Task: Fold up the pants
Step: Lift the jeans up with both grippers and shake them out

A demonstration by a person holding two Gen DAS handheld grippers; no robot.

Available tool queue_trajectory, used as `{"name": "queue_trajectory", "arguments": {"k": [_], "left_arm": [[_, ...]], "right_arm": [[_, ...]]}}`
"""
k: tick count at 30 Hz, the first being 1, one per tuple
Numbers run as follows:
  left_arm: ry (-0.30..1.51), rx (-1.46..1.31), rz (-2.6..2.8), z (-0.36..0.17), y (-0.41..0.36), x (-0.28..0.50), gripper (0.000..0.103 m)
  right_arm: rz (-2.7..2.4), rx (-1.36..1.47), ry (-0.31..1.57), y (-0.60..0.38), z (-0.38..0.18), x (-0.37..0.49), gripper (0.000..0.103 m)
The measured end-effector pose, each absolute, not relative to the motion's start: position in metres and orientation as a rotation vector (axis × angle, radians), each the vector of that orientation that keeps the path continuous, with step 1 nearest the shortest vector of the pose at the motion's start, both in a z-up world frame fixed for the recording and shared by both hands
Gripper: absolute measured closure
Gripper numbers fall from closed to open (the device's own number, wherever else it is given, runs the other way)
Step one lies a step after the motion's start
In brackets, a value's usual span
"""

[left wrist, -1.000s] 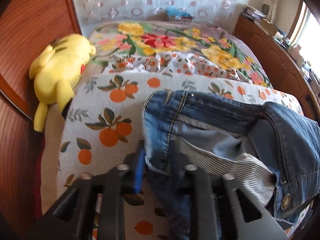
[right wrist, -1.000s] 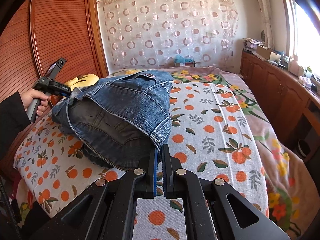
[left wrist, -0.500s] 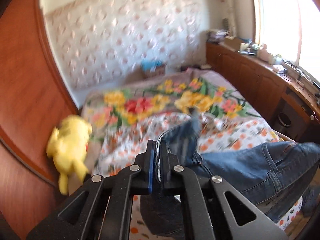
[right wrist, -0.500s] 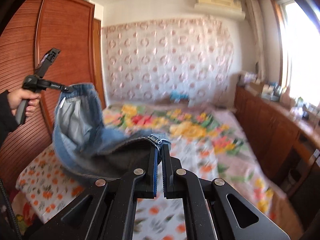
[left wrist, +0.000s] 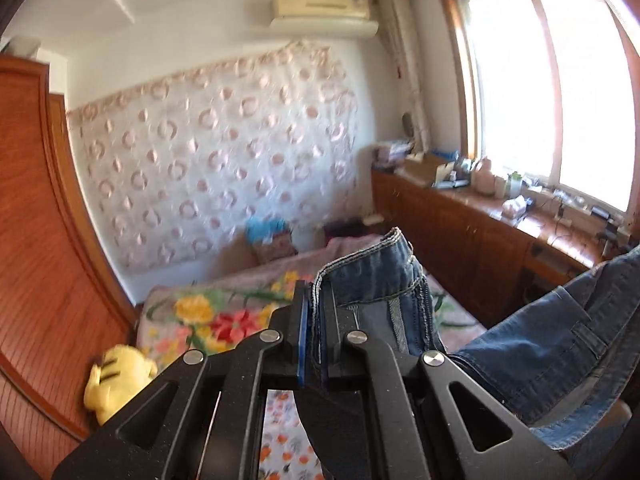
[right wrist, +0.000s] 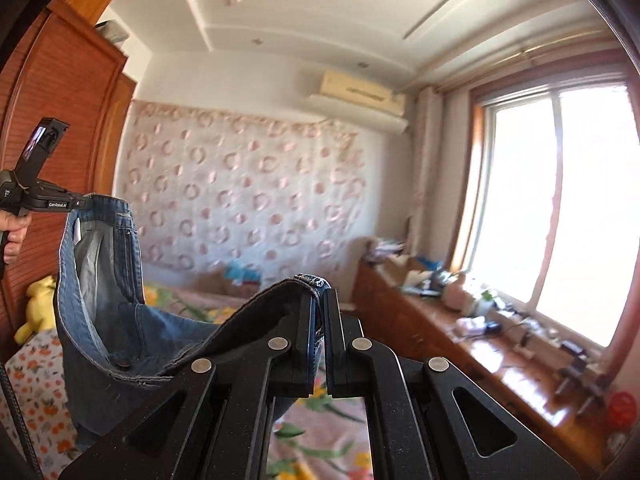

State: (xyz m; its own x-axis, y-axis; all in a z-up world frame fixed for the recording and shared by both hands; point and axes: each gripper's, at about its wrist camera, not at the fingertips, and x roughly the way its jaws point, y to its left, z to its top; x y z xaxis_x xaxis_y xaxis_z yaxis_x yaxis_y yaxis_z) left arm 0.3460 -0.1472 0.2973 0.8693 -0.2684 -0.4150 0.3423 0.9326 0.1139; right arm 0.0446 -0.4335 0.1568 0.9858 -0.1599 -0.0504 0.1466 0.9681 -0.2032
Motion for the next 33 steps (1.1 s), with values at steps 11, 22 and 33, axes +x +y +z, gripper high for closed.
{"name": "queue_trajectory", "arguments": {"k": [11, 22, 33], "left_arm": [[0.262, 0.198, -0.385, 0.35, -0.164, 0.32, 0.098], [0.538, 0.262, -0.232, 0.16, -0.045, 0.371, 0.098], [0.751, 0.275, -0.226, 0.027, 0.002, 0.331, 0.088]], "right_arm": [[-0.048, -0.223, 0.025, -0.414, 0.179, -0.013, 0.1], [0.402, -0.271, 0.294, -0.238, 0.051, 0.058, 0.1], [0.579, -0.237, 0.512, -0.181, -0.021, 0.15, 0.1]]}}
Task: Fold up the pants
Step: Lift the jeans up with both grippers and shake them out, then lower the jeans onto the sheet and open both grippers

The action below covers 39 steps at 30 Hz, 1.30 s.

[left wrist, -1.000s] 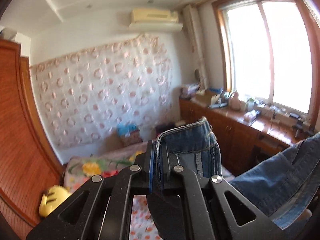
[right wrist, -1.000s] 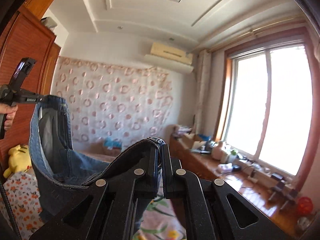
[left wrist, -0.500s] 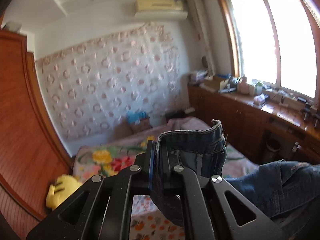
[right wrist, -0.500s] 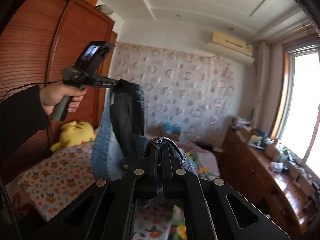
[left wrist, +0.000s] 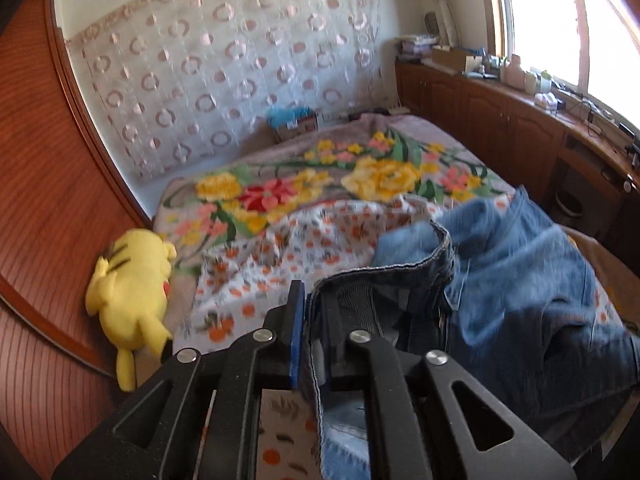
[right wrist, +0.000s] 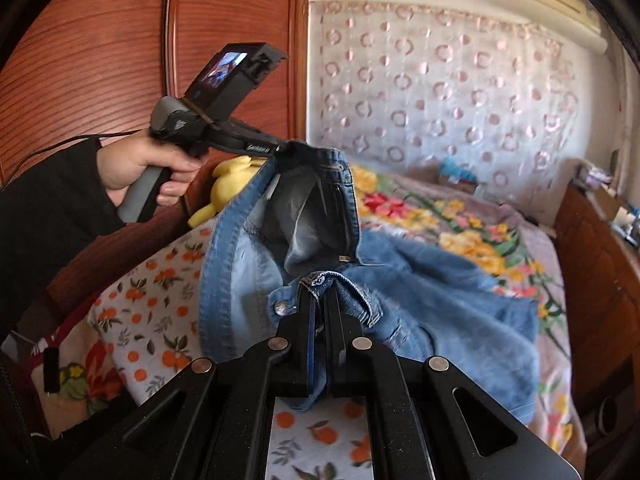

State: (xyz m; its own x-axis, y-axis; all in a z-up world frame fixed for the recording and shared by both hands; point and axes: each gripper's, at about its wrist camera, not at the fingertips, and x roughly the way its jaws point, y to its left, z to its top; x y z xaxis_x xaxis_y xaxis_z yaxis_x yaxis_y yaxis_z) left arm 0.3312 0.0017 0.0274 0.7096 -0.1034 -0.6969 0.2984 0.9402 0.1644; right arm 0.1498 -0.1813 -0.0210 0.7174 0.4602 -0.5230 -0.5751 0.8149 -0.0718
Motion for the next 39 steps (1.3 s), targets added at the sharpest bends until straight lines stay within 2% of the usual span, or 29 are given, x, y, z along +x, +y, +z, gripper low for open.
{"name": "queue_trajectory", "arguments": {"k": [1, 2, 3, 5, 10, 17, 21, 23, 25, 28, 39], "left_arm": [[0.766, 0.276, -0.235, 0.019, 0.007, 0.325, 0.085], [0.78, 0.273, -0.245, 0.009, 0.012, 0.317, 0.077], [0.789, 0.264, -0.257, 0.0, 0.017, 0.309, 0.067], [0.811, 0.248, -0.276, -0.023, 0.025, 0.29, 0.056], [0.848, 0.207, -0.285, -0.057, 0.036, 0.244, 0.055], [0.778, 0.161, -0.297, -0.054, 0.033, 0.188, 0.055], [0.746, 0.148, -0.342, -0.052, 0.023, 0.162, 0.055], [0.738, 0.141, -0.371, -0.051, 0.014, 0.148, 0.055], [0.732, 0.134, -0.399, -0.049, 0.005, 0.138, 0.055], [0.718, 0.146, -0.402, -0.051, -0.005, 0.127, 0.055], [0.721, 0.126, -0.326, -0.065, 0.014, 0.14, 0.054]], "right_arm": [[0.589, -0.231, 0.524, -0.187, -0.018, 0.143, 0.1], [0.594, -0.227, 0.529, -0.216, 0.0, 0.13, 0.1], [0.601, -0.218, 0.539, -0.22, -0.01, 0.14, 0.1], [0.609, -0.195, 0.558, -0.232, -0.009, 0.138, 0.1], [0.617, -0.158, 0.606, -0.239, -0.018, 0.132, 0.1], [0.622, -0.136, 0.653, -0.24, -0.027, 0.122, 0.099], [0.582, -0.149, 0.655, -0.244, -0.021, 0.12, 0.096], [0.57, -0.159, 0.638, -0.247, -0.01, 0.114, 0.093], [0.561, -0.157, 0.612, -0.252, -0.005, 0.105, 0.079], [0.539, -0.143, 0.568, -0.266, 0.003, 0.09, 0.069], [0.442, -0.175, 0.562, -0.28, -0.013, 0.09, 0.063]]}}
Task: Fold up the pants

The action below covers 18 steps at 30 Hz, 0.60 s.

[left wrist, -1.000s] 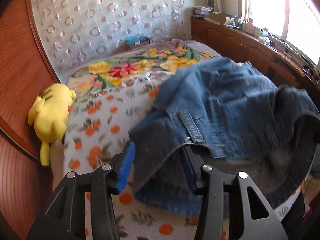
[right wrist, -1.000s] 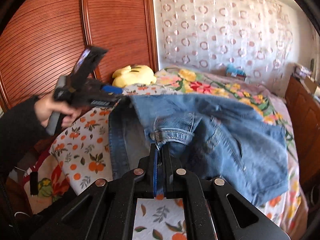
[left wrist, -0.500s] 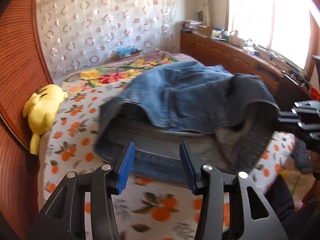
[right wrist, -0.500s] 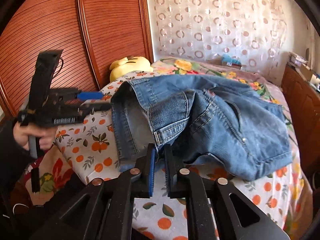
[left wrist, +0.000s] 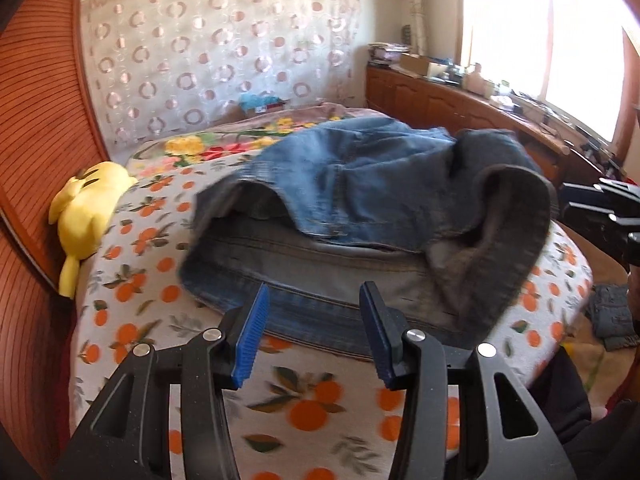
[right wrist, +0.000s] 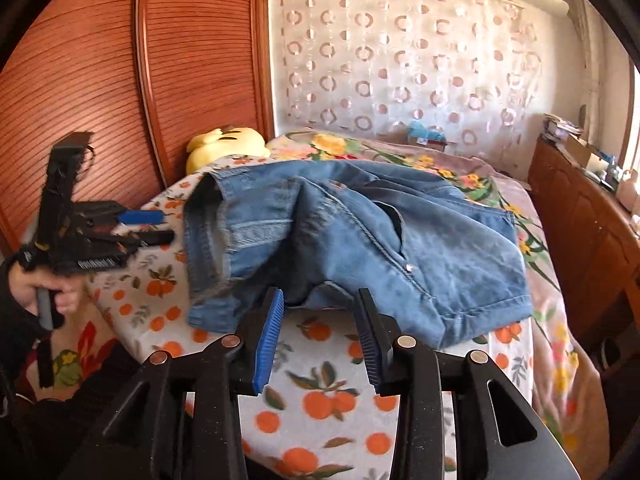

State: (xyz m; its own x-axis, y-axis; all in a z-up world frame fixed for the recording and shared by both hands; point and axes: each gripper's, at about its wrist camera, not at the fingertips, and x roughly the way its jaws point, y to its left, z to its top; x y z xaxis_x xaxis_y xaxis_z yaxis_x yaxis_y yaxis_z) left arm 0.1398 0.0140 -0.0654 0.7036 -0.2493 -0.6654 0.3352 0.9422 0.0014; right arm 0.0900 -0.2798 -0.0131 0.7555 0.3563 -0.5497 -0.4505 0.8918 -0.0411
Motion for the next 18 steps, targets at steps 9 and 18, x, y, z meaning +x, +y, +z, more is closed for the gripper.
{"name": "queue_trajectory", "arguments": {"k": [9, 18], "left_arm": [[0.759, 0.129, -0.197, -0.089, 0.061, 0.201, 0.054], [0.812, 0.133, -0.191, -0.104, 0.067, 0.25, 0.096]], "right_arm": [[0.375, -0.144, 0.629, -0.294, -0.054, 0.148, 0.049], [0.318, -0.124, 0.693, -0.295, -0.089, 0.164, 0.049]]}}
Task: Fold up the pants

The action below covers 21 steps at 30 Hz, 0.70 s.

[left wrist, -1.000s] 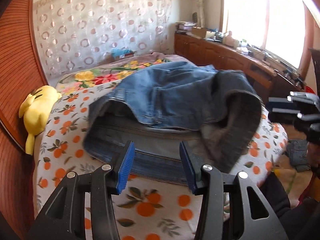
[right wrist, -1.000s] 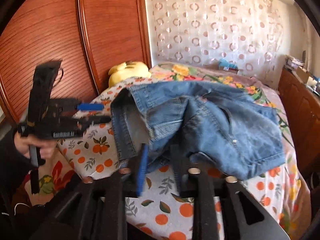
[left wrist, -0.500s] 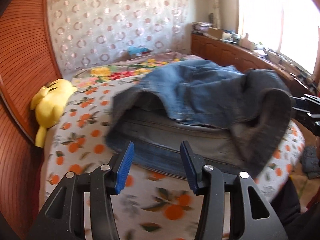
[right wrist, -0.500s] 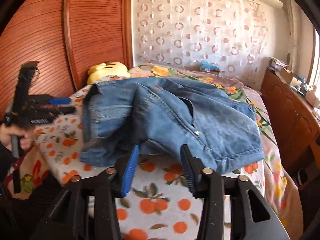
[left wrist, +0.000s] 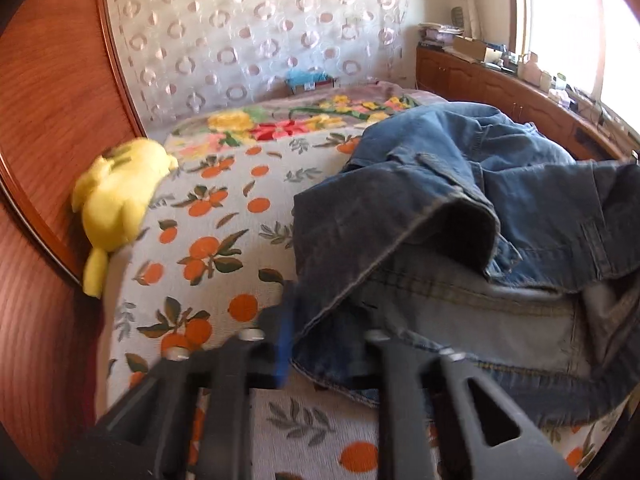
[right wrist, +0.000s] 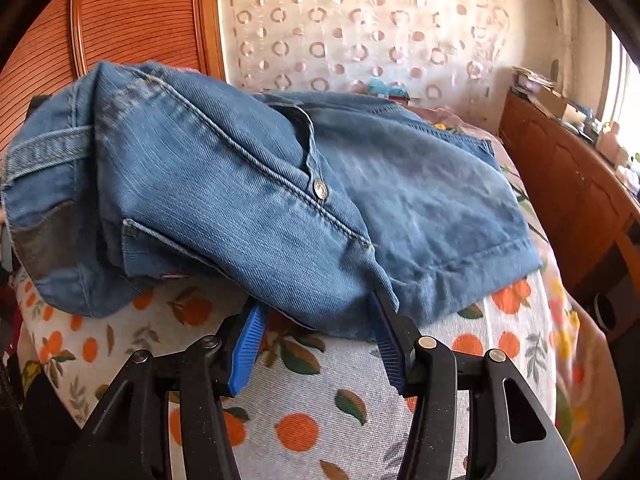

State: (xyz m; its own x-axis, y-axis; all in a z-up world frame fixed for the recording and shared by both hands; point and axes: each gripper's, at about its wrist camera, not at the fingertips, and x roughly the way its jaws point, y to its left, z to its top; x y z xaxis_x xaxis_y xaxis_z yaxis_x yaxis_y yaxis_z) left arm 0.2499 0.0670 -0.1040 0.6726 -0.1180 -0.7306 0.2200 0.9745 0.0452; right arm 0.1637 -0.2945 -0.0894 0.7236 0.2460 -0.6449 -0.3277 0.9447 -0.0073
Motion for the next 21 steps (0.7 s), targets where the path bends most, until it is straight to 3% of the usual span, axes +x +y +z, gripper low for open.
{"name": "queue_trajectory", "arguments": {"k": [10, 19, 21], "left_arm": [[0.641, 0.183, -0.158, -0.014, 0.061, 0.252, 0.101], [0.612, 0.144, -0.032, 0.017, 0.103, 0.322, 0.1], [0.659, 0.128, -0.033, 0.006, 0.109, 0.339, 0.096]], "right_arm": [[0.303, -0.076, 0.653, -0.307, -0.09, 0.16, 0.049], [0.293, -0.066, 0.636, -0.311, -0.091, 0.158, 0.049], [0.291, -0.069, 0.639, -0.31, -0.091, 0.157, 0.049]]}}
